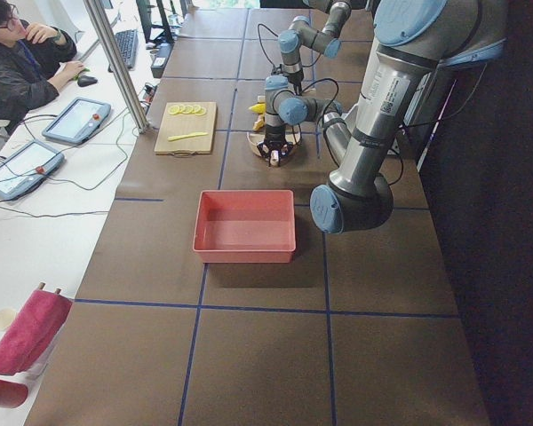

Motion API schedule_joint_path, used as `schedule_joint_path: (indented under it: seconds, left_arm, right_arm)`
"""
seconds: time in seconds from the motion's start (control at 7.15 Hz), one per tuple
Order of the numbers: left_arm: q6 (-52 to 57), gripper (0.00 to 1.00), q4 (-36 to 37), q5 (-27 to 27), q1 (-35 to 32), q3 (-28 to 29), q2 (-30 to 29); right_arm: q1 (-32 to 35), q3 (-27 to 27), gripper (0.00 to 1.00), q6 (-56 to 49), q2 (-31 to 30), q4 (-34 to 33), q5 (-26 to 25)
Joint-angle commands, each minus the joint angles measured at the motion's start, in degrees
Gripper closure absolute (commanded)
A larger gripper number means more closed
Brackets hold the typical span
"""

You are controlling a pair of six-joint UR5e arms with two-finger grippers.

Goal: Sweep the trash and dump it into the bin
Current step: 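Move the brush with the right gripper behind the corn and pepper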

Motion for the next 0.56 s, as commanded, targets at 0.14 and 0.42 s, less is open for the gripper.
schedule_joint_path:
  seconds: [0.14, 0.42]
  left_arm:
    - [0.0, 0.96, 0.0, 0.0, 0.0, 0.0, -0.1]
    - [0.0, 0.95, 0.1, 0.0, 0.0, 0.0, -0.2]
  right_arm:
    - [-1.1, -3.0, 1.0, 0.1, 5.0, -0.3, 0.0]
    - [-1.2, -5.8, 1.0, -0.3, 8.5, -0.2, -0.1]
